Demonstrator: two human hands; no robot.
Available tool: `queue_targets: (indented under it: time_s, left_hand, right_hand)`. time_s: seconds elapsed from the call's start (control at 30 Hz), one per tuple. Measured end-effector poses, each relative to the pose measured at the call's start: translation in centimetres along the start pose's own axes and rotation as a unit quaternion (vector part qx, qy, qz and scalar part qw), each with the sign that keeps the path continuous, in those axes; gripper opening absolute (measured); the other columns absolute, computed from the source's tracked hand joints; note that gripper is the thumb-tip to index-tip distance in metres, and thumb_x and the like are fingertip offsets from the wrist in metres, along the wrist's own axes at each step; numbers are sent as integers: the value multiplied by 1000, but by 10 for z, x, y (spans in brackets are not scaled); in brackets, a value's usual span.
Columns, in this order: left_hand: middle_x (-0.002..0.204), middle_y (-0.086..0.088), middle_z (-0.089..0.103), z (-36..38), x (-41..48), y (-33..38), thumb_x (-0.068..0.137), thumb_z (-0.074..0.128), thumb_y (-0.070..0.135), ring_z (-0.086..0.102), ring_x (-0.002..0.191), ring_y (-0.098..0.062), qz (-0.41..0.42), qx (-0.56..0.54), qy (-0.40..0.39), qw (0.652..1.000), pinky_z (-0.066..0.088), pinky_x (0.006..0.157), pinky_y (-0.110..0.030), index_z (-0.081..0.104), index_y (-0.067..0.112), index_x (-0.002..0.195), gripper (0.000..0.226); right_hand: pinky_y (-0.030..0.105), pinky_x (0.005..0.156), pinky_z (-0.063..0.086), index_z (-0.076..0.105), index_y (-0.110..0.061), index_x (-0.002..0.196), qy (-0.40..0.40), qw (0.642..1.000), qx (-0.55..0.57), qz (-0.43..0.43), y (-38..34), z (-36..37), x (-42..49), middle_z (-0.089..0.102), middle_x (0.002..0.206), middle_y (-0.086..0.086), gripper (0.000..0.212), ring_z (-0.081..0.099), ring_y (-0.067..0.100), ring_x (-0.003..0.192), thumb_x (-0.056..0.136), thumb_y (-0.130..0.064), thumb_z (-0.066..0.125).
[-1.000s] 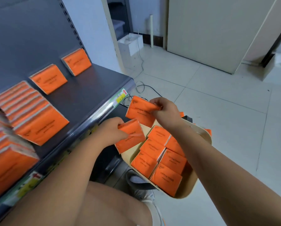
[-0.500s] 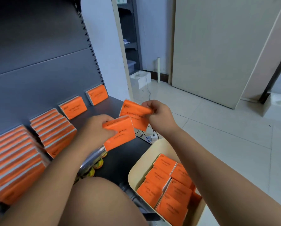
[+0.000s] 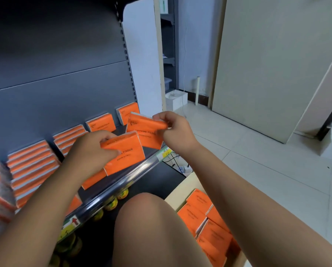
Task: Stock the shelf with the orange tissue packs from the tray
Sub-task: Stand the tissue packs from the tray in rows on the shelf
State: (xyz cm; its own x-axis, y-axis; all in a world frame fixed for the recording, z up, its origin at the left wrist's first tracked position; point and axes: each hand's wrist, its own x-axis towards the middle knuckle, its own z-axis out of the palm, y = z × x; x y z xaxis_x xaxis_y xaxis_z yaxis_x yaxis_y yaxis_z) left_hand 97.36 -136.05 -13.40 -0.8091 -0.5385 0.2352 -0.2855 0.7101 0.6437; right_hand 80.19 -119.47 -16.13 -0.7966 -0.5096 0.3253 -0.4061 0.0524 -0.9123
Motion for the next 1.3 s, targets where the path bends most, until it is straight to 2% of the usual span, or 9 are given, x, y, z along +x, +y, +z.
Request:
queue_targets:
  time_s: [0.2,0.3,0.37,0.5,0.67,0.87,0.93,1.07,1.3]
  left_hand:
    - [96,21,66,-14,-11,-32,78,86,14,62,90,-1,-40,-27,19,999,44,70,-26,67,43,89,36]
    - [100,17,68,-19,-18,-46,79,84,14,57,86,5,-53,-37,28,998,43,66,-21,69,40,99,36]
    - [95,23,62,-24,-20,-51,79,84,12,55,83,7,-48,-37,37,998,41,67,-20,68,39,101,38]
    - [90,30,56,-34,-22,-60,79,84,12,59,93,-7,-48,-35,57,997,42,81,-27,67,41,101,40]
    - [92,23,63,-40,-21,-78,78,85,16,61,89,-4,-59,-22,69,996,43,81,-27,72,36,102,35]
    - [104,13,70,-26,-18,-76,77,83,28,65,96,-14,-36,56,70,995,54,85,-35,72,32,105,31]
    - [101,11,69,-19,-18,-75,77,81,30,64,92,-17,-30,93,59,993,54,80,-36,70,31,105,30]
    - [103,6,71,-14,-15,-80,76,82,32,65,94,-22,-27,149,60,987,55,78,-39,72,29,108,34]
    - [111,3,68,-12,-15,-85,75,87,35,54,116,-25,-31,187,57,980,53,89,-46,72,24,110,40]
  right_hand:
    - [38,86,62,74,-17,106,-26,999,29,-3,-11,41,-1,74,105,0,37,70,15,99,81,6,59]
    - [30,80,62,74,-14,103,-50,996,79,11,-17,58,-6,73,104,3,31,69,11,93,86,9,60]
    - [26,77,61,74,-12,102,-51,993,107,10,-18,70,-6,72,102,4,33,68,8,88,85,13,61]
    - [23,75,60,74,-8,106,-40,984,168,43,-18,93,-3,73,112,13,37,68,11,90,82,17,62]
    - [35,86,60,76,-16,101,-30,975,205,77,-9,117,6,75,108,9,42,71,20,100,76,16,63]
    - [42,87,58,76,-15,95,10,962,256,98,0,124,14,74,94,5,40,68,20,87,68,11,62]
    - [41,83,58,76,-16,93,24,963,251,96,0,125,16,74,94,4,38,68,19,86,67,9,63]
    - [27,70,56,74,-18,90,18,975,207,74,0,130,16,75,95,4,39,69,14,84,74,14,61]
    - [24,70,57,75,-19,91,12,983,177,51,-1,132,15,76,95,3,37,72,14,90,76,11,60]
